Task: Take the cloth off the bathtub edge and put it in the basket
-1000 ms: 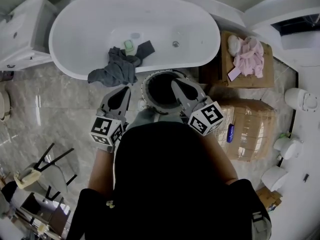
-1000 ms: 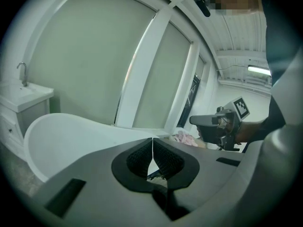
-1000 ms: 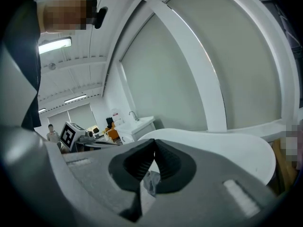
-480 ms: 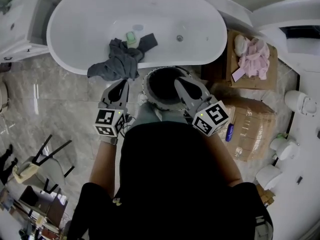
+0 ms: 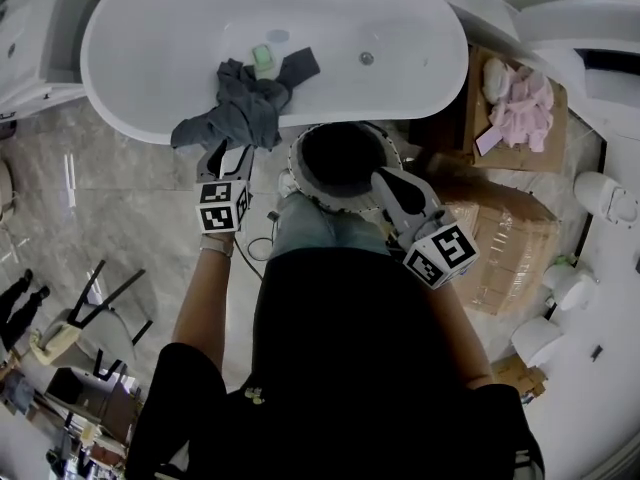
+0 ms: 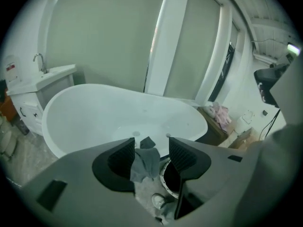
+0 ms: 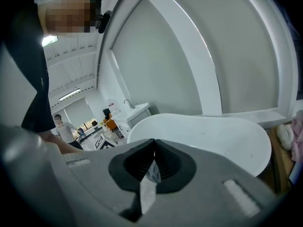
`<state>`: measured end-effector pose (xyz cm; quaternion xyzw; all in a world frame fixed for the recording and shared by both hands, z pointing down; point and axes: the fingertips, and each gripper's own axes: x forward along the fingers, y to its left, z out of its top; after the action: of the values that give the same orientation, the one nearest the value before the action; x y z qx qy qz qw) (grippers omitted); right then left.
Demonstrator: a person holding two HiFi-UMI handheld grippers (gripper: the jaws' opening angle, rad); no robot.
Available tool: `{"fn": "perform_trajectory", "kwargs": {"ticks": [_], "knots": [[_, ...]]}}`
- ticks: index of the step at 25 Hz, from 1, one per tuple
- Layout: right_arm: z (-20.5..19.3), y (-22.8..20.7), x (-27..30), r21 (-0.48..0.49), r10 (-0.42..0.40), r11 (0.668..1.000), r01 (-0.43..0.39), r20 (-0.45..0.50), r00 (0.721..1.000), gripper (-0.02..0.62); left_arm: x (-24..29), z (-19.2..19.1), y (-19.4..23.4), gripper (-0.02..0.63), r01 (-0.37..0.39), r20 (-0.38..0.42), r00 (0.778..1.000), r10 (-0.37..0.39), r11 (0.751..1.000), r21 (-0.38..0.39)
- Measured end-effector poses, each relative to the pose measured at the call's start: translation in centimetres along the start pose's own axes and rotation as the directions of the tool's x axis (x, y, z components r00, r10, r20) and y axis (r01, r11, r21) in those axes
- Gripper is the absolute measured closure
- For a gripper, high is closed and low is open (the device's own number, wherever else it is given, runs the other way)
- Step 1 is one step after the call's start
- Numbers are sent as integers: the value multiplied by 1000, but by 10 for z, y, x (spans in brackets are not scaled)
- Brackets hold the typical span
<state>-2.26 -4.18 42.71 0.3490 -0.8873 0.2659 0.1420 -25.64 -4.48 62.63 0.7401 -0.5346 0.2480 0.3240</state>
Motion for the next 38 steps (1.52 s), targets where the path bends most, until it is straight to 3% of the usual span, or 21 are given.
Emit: {"fn": "perform_trajectory", "kwargs": {"ticks": [10,18,26,28,32,38], "knots": [[-38,-26,3,42,-58,997,61,-71,996,598,83,-63,66,280,-132,-131,982,134,991,18],[-69,-40,3,70,-94,992,104,-128,987,598,129,-102,104,244,-210,-218,955,201,978,-20],[-82,-50,-4,89,-127,986,141,-152,980,598,148,-106,113,245,-256,-163,953,254,967,9],[-84,-52,-5,93,-129,985,144,-152,980,598,148,-105,107,290,-238,-166,958,236,971,4],[-85,-53,-6,105,-129,984,146,-150,980,598,152,-104,94,475,-196,-175,968,182,978,-67],[-83,-51,-9,109,-124,984,140,-139,982,598,149,-104,101,540,-213,-164,969,187,964,-161]]}}
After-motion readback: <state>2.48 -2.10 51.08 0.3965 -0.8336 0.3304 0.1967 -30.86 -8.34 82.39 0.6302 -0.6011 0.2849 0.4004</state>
